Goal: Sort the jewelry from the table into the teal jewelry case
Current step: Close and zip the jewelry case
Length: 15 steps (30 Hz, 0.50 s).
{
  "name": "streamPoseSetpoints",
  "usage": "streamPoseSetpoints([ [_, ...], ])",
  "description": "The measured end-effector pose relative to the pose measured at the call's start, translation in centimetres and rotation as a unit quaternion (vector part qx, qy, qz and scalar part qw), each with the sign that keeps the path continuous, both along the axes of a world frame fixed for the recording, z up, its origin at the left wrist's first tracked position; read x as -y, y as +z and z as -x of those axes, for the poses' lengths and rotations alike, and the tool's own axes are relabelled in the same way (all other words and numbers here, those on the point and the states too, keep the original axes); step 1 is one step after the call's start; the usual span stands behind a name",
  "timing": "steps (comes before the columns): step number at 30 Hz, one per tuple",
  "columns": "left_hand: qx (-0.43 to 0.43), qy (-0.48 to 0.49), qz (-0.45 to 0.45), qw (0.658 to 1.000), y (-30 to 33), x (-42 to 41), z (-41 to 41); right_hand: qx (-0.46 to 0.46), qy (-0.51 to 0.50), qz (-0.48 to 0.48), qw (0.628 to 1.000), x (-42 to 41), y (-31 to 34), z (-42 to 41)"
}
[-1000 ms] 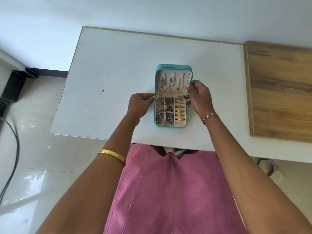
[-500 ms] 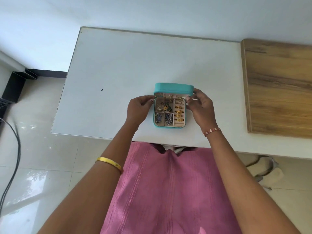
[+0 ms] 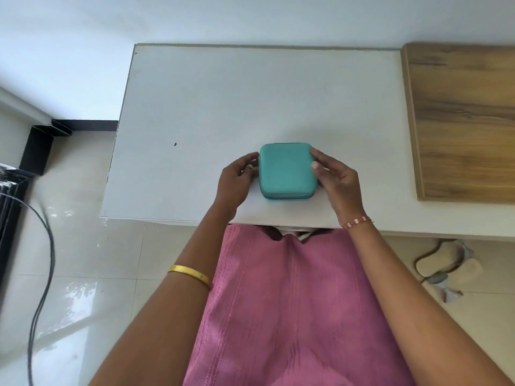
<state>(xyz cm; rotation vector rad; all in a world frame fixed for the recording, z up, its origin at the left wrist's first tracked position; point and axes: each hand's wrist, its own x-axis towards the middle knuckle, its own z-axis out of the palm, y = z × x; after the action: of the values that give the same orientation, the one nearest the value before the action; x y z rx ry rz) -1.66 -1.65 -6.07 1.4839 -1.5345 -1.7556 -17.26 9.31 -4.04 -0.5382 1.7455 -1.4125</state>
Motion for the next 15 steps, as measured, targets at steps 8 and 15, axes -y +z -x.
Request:
streamPoseSetpoints([
  [8, 0.043, -0.002, -0.012, 0.999, 0.7, 0.8, 1.5, -0.12, 0.05, -0.032, 0.991, -0.5, -0.3, -1.5],
  [15, 0.129, -0.003, 0.088, 0.988, 0.8, 2.2, 2.7, -0.149, 0.043, -0.054, 0.986, 0.3, -0.1, -1.5],
])
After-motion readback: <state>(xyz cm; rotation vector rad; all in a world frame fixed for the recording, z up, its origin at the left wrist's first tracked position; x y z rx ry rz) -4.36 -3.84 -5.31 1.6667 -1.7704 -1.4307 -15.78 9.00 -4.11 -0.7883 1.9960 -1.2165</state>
